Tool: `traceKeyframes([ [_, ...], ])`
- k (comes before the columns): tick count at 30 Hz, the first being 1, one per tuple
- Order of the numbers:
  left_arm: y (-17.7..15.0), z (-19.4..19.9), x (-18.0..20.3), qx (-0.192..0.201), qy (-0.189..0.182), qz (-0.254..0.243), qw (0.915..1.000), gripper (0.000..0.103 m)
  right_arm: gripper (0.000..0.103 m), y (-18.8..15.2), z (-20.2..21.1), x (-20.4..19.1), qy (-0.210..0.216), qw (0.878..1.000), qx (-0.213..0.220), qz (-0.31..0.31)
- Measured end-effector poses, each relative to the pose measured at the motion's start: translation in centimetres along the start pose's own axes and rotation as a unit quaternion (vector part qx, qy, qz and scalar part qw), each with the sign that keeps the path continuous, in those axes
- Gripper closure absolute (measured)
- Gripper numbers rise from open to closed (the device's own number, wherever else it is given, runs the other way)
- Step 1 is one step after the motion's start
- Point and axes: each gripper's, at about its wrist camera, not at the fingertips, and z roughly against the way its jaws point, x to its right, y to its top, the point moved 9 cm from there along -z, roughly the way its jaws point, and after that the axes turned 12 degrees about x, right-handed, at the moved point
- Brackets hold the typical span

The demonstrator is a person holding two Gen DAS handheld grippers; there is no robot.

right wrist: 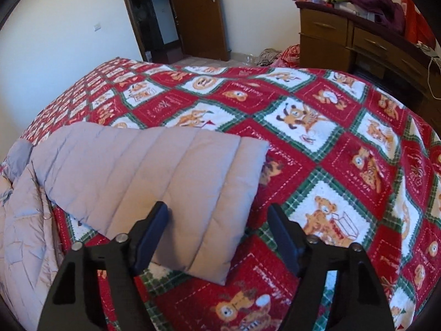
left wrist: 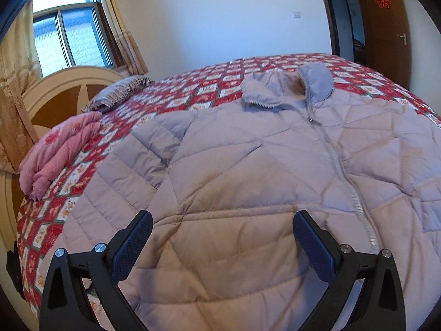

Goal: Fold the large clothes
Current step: 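Grasp the jacket sleeve with the right gripper, then fold the gripped sleeve across the jacket front with the right gripper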

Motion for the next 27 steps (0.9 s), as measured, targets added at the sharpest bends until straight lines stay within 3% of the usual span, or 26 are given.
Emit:
traceKeyframes([
  [3,-0.2,-0.8,-0.3,-0.014,-0.008,0.008,0.9998,0.001,0.047,-0.1,-1.0,-0.3,0.014,1.000,-0.005,0.001],
  [6,0.0,-0.9,-0.7,-0.017,-0.013,0.013,0.9997,0.001,0.070,0.0,-1.7,-0.9,0.029,1.000,-0.005,0.000],
  [7,0.2,-0.8,-0.9,-0.017,-0.012,0.014,0.9997,0.001,0.083,0.3,-1.5,-1.1,0.029,1.000,0.000,0.004],
  [8,0.5,-0.7,-1.2,-0.014,-0.012,0.016,0.9997,0.001,0.087,0.6,-1.3,-1.5,0.036,0.999,0.003,0.006],
  [14,2.3,-0.8,-3.5,-0.001,0.002,0.026,0.9997,0.001,0.091,2.8,0.1,-5.2,0.056,0.997,0.037,0.043],
  [27,2.7,-2.2,-6.0,-0.006,0.011,0.029,0.9995,0.001,0.092,5.1,3.8,-21.8,0.151,0.970,0.098,0.160],
])
